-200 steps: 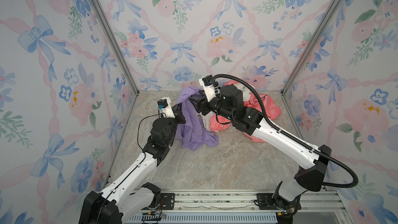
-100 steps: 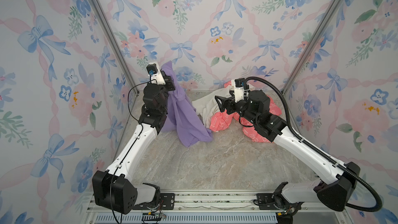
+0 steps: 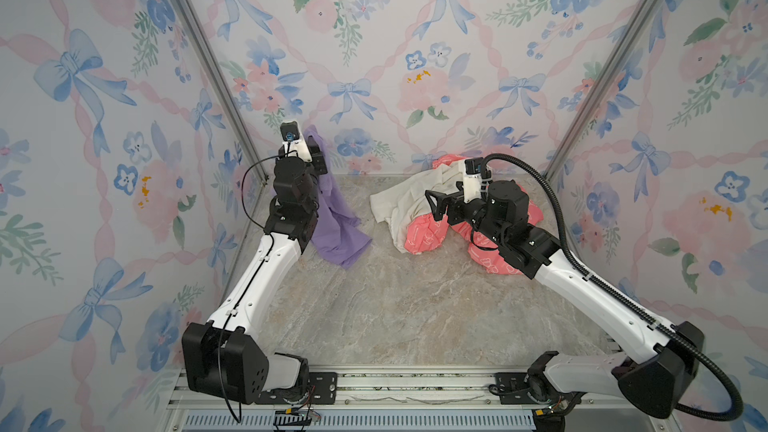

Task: Pick out a specific cloth from the pile
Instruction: 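Release the purple cloth from the right gripper while the left gripper holds it, then lower the purple cloth onto the table with the left gripper and release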

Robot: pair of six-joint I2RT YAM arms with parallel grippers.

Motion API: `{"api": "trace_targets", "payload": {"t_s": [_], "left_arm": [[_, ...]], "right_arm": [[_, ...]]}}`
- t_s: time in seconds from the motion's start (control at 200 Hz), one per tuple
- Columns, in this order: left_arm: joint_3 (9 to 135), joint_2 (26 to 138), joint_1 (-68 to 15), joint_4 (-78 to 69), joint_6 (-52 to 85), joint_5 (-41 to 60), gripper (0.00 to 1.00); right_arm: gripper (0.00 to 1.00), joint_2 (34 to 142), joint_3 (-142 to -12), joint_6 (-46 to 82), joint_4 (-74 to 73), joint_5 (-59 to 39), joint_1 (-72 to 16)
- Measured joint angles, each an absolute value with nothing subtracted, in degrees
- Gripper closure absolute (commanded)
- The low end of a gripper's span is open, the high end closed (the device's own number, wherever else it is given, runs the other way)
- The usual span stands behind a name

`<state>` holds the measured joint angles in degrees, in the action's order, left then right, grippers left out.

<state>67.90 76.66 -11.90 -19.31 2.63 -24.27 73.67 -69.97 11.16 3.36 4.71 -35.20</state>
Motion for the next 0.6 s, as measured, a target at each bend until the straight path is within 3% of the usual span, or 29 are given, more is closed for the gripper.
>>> {"api": "trace_targets", "payload": {"t_s": [0.07,0.6], "left_arm": [[62.35,75.33,-11.90,-19.16,4.14,-24.27,0.02],[31.18,49.08,-12.82,-11.44,21.78,-14.79,0.02]], "right_arm": [[0.03,72.44,-68.73,11.16,3.68,4.75,-34.33],[0.03,62.57,-60.88,11.16,10.92,6.63,-26.52]]}}
